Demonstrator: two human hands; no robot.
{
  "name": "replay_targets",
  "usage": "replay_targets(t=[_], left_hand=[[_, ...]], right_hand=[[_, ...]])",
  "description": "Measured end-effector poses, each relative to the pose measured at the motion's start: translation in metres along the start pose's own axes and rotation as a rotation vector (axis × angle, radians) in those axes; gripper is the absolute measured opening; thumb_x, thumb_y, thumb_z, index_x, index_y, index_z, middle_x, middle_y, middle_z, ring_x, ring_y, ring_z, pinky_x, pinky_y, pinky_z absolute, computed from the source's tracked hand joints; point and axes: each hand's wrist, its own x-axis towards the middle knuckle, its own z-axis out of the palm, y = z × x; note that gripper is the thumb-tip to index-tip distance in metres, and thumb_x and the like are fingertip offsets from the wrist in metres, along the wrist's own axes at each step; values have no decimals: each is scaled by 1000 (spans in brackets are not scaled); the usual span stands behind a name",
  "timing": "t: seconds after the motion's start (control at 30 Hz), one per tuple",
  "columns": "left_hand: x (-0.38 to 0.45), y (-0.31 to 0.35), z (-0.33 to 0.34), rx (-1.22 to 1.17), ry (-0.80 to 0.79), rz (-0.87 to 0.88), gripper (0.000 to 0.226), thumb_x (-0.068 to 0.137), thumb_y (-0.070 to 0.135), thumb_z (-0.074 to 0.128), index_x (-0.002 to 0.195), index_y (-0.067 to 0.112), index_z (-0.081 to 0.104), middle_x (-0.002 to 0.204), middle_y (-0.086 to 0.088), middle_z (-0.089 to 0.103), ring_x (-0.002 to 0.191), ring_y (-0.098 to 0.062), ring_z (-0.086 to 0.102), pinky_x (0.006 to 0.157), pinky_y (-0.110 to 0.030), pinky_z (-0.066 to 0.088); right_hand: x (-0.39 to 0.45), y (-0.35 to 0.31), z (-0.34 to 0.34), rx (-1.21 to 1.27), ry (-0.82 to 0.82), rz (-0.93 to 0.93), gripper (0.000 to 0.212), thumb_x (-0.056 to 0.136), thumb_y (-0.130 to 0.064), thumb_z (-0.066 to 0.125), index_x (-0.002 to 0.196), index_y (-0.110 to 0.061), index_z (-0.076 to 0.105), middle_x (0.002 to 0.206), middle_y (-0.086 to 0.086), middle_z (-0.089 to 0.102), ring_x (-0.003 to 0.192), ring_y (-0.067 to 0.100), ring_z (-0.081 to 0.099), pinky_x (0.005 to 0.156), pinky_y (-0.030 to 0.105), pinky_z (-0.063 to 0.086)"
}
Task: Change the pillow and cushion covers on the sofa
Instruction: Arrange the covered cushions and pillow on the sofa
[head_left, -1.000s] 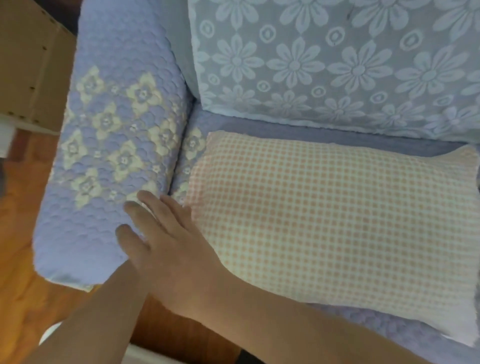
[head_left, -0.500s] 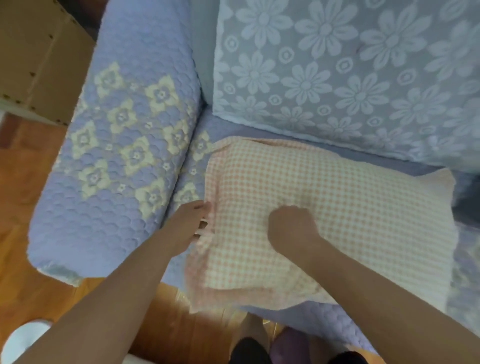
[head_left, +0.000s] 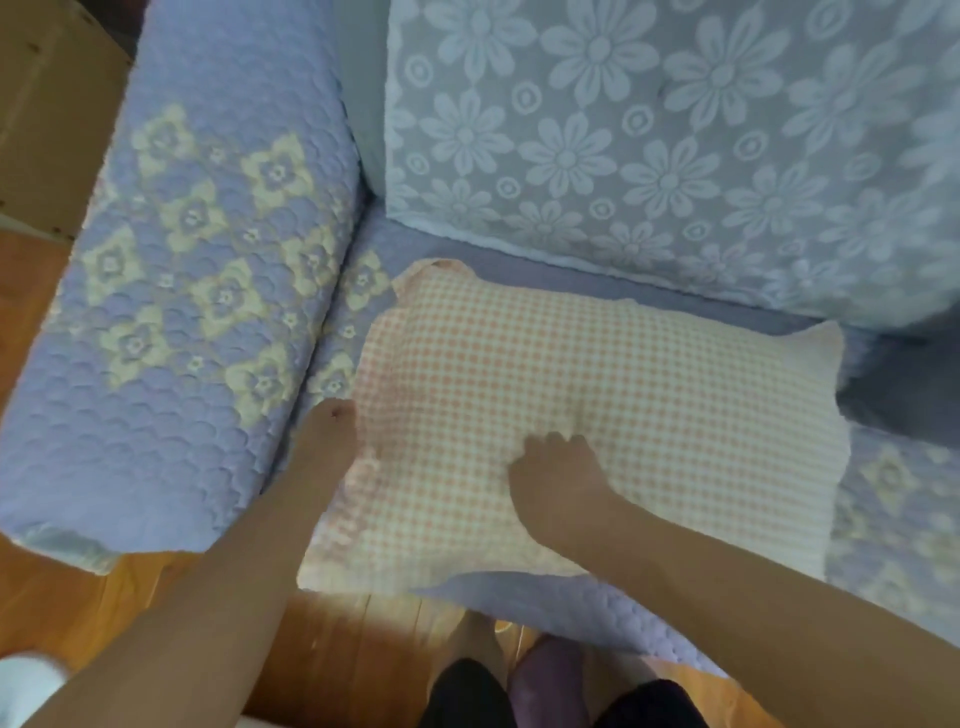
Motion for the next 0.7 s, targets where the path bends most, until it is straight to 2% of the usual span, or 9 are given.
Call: replay_targets(t=[0.1, 0.2, 0.33, 0.43, 0.47, 0.53, 0.6, 0.63, 0.7], left_hand=[[-16, -21, 7, 116, -125, -4, 32, 106, 29, 43, 79, 15, 52, 70, -2, 46, 63, -19, 43, 61, -33, 34], [-37, -56, 5, 177, -207, -36, 33, 104, 23, 46, 77, 7, 55, 70, -9, 50, 62, -19, 43, 58, -31, 34], [-62, -69, -21, 56, -77, 58, 33, 106, 26, 47, 76, 10, 45, 72, -11, 40, 67, -23, 39, 60, -33, 32], [-68, -52, -37, 32, -29, 139, 30, 105, 25, 44, 75, 26, 48, 75, -8, 49, 70, -24, 48, 63, -36, 43], [-69, -50, -40, 52, -1, 146, 33, 105, 25, 46, 73, 26, 48, 72, -7, 48, 67, -24, 47, 60, -35, 40], [-67, -47, -39, 81, 14, 135, 35, 106, 22, 49, 71, 21, 49, 67, -1, 45, 63, -22, 44, 58, -33, 35], [-69, -46, -30, 158, -4, 193, 37, 107, 23, 49, 70, 17, 47, 63, 0, 40, 59, -20, 39, 60, -35, 33], [-66, -46, -27, 188, 13, 219, 40, 107, 25, 48, 68, 16, 45, 60, -2, 37, 56, -20, 36, 57, -34, 31], [-56, -59, -26, 182, 81, 157, 43, 107, 25, 47, 66, 14, 44, 58, -4, 37, 53, -20, 34, 52, -34, 29]], right_hand=[[1, -41, -20, 213, 405, -130, 11, 95, -20, 52, 102, -16, 59, 100, 6, 54, 88, 25, 51, 72, 37, 43], [-4, -70, -10, 308, 512, -279, 6, 87, -15, 59, 93, -16, 59, 89, 4, 53, 79, 21, 48, 63, 32, 38], [-13, -88, -15, 329, 545, -206, 40, 85, -10, 61, 125, -12, 58, 133, 14, 50, 120, 33, 47, 95, 42, 45], [-14, -122, -46, 421, 805, -365, 53, 85, -13, 64, 137, -11, 53, 151, 14, 42, 144, 36, 30, 119, 47, 27], [-7, -124, -33, 392, 799, -448, 51, 89, -13, 60, 139, -12, 51, 153, 12, 41, 147, 36, 27, 122, 48, 22], [10, -87, 2, 196, 442, -374, 50, 98, -17, 49, 148, -16, 44, 158, 7, 34, 151, 34, 20, 124, 50, 13], [7, -39, 30, -3, -67, -70, 39, 103, -19, 41, 140, -14, 54, 141, 8, 51, 140, 32, 37, 121, 45, 19], [3, -24, 33, -82, -207, 7, 34, 104, -18, 39, 128, -12, 63, 122, 7, 60, 126, 29, 50, 113, 42, 29], [-7, -14, 27, -113, -293, -100, 30, 102, -17, 41, 108, -14, 70, 101, 2, 65, 102, 24, 60, 97, 38, 41]])
